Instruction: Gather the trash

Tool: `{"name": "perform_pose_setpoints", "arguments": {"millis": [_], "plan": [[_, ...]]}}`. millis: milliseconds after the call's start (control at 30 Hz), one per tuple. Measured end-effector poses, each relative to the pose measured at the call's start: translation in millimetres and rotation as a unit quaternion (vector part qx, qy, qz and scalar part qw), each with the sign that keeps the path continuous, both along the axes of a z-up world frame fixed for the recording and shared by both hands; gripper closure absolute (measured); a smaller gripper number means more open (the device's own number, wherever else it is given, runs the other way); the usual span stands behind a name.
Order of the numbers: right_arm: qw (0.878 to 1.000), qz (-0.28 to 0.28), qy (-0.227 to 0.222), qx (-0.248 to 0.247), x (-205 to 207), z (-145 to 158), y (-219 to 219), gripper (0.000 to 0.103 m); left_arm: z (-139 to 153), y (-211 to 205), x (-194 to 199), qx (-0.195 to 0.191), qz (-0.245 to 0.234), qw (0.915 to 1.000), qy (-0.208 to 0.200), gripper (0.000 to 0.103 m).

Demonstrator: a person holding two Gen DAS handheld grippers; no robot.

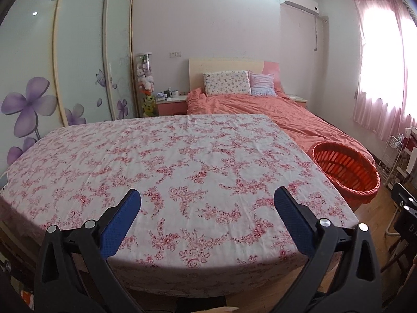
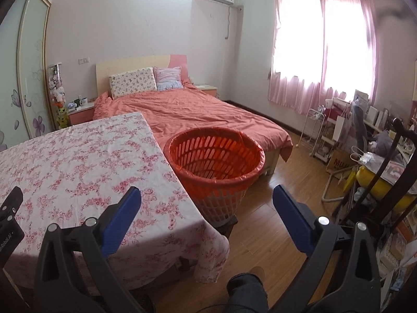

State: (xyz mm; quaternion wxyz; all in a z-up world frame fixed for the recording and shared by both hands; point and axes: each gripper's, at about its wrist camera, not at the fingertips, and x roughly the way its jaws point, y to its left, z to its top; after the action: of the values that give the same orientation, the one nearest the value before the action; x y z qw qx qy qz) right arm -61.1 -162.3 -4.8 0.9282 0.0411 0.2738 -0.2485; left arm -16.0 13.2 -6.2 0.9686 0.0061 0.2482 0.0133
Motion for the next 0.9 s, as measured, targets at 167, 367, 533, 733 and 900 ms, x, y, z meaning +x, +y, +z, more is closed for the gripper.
{"name": "perform_pose_setpoints", "arguments": {"millis": [167,367,533,733,900], "plan": [[1.0,0.0,0.012,0.004,3.2,-1.8,0.1,0.004,-4.5,2.4,1.8,-0.007,0.003,0.9998,0.02,0.002],[1.0,0.0,0.014,0.003,2.8,0.2,1.4,0.004,-5.7,3.6,2.1,-0.01,0.005,0.9996,0.027,0.002],[1.0,-0.004,0.014,0.011,0.7,1.6,-0.9,0.004,-3.9,3.8,2.3,-0.01,0.007,0.9996,0.026,0.002],[1.0,-0.009,0.015,0.015,-1.1,2.3,-4.3,0.004,-3.0,3.9,2.4,-0.009,0.007,0.9996,0.027,0.002],[1.0,-0.007,0.014,0.015,-0.8,3.0,-6.0,0.004,-1.2,2.1,0.7,-0.008,0.002,0.9997,0.024,0.002]]}}
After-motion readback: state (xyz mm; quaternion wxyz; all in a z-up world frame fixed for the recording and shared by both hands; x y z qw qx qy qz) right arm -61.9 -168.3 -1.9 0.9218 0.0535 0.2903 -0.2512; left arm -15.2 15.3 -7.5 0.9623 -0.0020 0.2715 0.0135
